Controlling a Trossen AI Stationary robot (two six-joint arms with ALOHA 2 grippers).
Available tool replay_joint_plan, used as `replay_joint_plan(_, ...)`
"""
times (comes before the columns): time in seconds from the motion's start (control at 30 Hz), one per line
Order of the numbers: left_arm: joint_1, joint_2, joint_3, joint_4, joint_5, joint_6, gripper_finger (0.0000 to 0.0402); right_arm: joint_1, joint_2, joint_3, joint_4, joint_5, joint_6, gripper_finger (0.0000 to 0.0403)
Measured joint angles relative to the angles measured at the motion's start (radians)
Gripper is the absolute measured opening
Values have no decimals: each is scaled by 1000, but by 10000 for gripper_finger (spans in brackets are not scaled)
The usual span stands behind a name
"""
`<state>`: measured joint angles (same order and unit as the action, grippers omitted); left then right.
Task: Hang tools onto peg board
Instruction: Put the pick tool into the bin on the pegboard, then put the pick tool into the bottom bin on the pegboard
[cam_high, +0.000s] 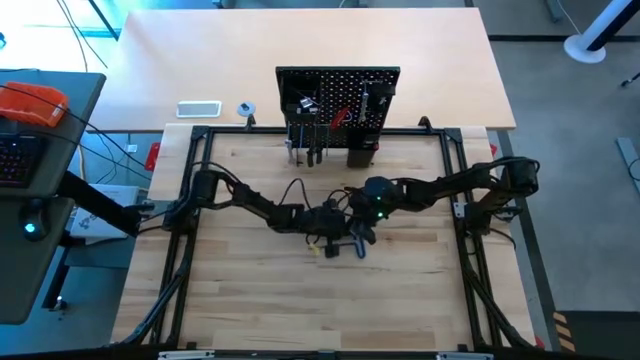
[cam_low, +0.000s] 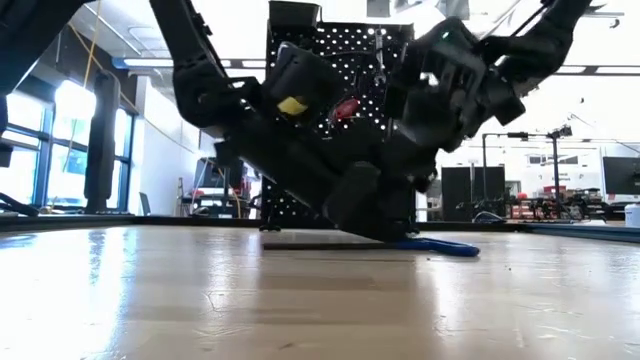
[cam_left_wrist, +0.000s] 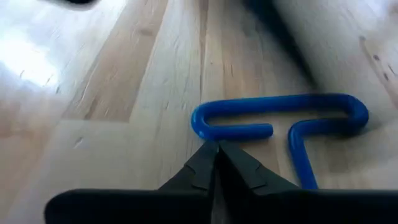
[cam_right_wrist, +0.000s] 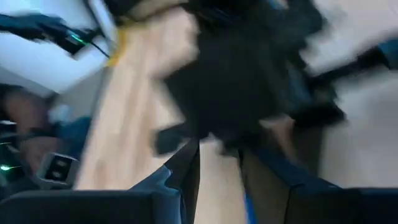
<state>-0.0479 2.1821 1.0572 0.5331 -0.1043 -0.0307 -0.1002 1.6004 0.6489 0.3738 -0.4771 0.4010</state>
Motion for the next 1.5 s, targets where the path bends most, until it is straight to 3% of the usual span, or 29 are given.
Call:
replay_joint_plan(0.27, -7, 40, 24, -3, 7, -13, 25, 6, -9, 53, -361, 58, 20, 114)
replay_joint_plan(0.4, -9, 5, 24, -36, 8, 20, 25, 28, -71, 57, -440, 112, 69, 114)
replay_joint_plan(0.63, -3, -145, 8, -357, 79, 116, 45, 125, -159, 56, -570, 252, 232, 114)
replay_joint_plan(0.8, -22, -265, -108, -390, 76, 119, 107, 214, -159, 47, -624, 356, 315, 114)
replay_joint_plan(1.0, -16, -438, -324, -235, 74, 57, 152, 276, -157, 4, -575, 445, 425, 114)
replay_joint_plan(1.17, -31, -484, -450, -31, 111, 35, 131, 285, -154, -13, -547, 461, 465, 114)
replay_joint_plan(1.5, -88, -340, -446, 41, 73, 32, 67, 284, -153, -39, -514, 475, 516, 114)
